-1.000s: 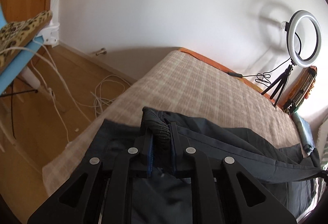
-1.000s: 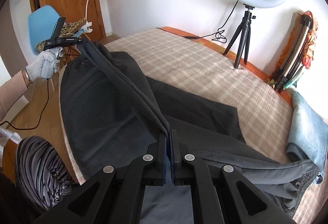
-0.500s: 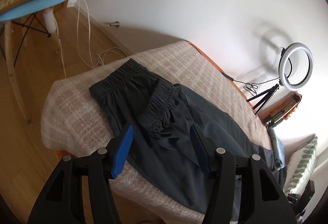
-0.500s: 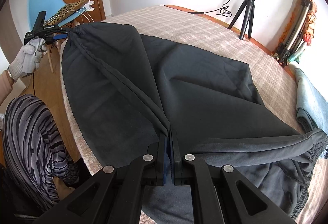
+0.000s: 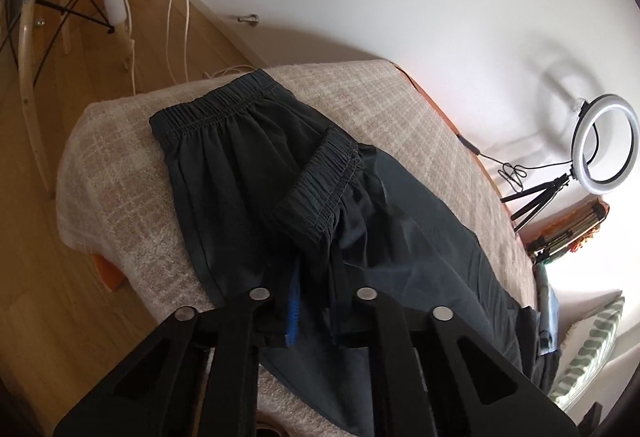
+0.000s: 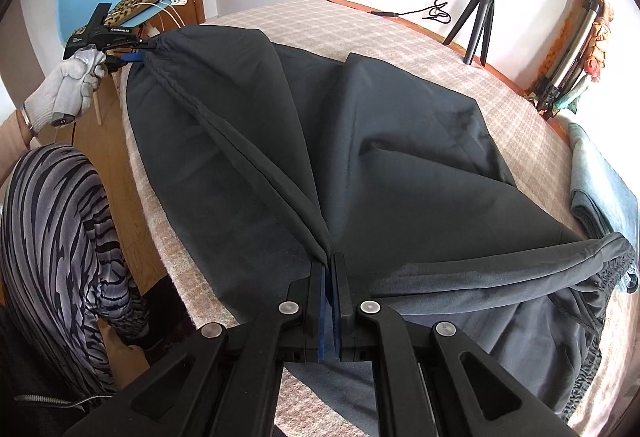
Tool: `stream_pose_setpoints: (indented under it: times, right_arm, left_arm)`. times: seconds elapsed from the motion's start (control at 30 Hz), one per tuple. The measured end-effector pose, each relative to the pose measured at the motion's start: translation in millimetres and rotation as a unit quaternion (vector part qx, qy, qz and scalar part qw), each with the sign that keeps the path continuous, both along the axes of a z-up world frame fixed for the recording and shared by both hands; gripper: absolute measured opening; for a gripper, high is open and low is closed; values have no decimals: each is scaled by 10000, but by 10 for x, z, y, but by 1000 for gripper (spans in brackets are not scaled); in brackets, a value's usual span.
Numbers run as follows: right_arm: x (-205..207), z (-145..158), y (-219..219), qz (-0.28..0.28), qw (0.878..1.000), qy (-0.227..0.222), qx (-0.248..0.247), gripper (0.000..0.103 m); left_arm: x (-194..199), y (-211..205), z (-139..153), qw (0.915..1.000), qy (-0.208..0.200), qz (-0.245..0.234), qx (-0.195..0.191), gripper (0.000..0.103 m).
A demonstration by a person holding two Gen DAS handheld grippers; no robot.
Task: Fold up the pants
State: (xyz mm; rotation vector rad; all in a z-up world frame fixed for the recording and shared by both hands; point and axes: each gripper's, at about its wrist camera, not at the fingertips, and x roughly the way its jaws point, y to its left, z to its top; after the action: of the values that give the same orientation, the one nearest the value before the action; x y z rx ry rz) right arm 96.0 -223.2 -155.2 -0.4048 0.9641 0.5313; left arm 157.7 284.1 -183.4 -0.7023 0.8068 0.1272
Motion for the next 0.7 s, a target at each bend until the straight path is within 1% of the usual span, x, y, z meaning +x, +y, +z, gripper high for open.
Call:
stream_pose_setpoints:
  times: [0.1, 0.17, 0.23, 0.37, 0.5, 0.57, 0.6, 0.7]
  right_arm:
    - [24, 39, 9, -53, 10000, -38, 38, 0]
    - [11, 94, 53, -30, 9999, -82, 80, 0]
    - [-11, 141, 114, 76, 9998, -99, 141, 0]
    - [-42, 152, 371, 418, 9989, -172, 149, 0]
    - [20, 121, 636, 534, 9982, -279, 82, 0]
    - [51, 167, 710, 548, 9978, -353, 132, 0]
    - [61, 191, 734, 553, 9977, -363, 175, 0]
    - [2, 186, 810, 645, 9973, -303, 188, 0]
  left_arm:
    - [-83, 23, 107, 9995, -177, -16, 278, 5]
    - [-176, 91, 188, 9976, -266, 41, 635, 4]
    - [-212, 203, 203, 9961, -258, 92, 835, 4]
    - [-143, 461, 156, 9957, -126, 240, 887, 4]
    - [-28, 625, 279, 9948, -310, 291, 925, 4]
    - [7, 678, 349, 9931, -408, 321, 1054, 4]
    - [20, 703, 339, 9927, -395, 324, 1095, 4]
    - [35, 712, 138, 9935, -11, 181, 1119, 4]
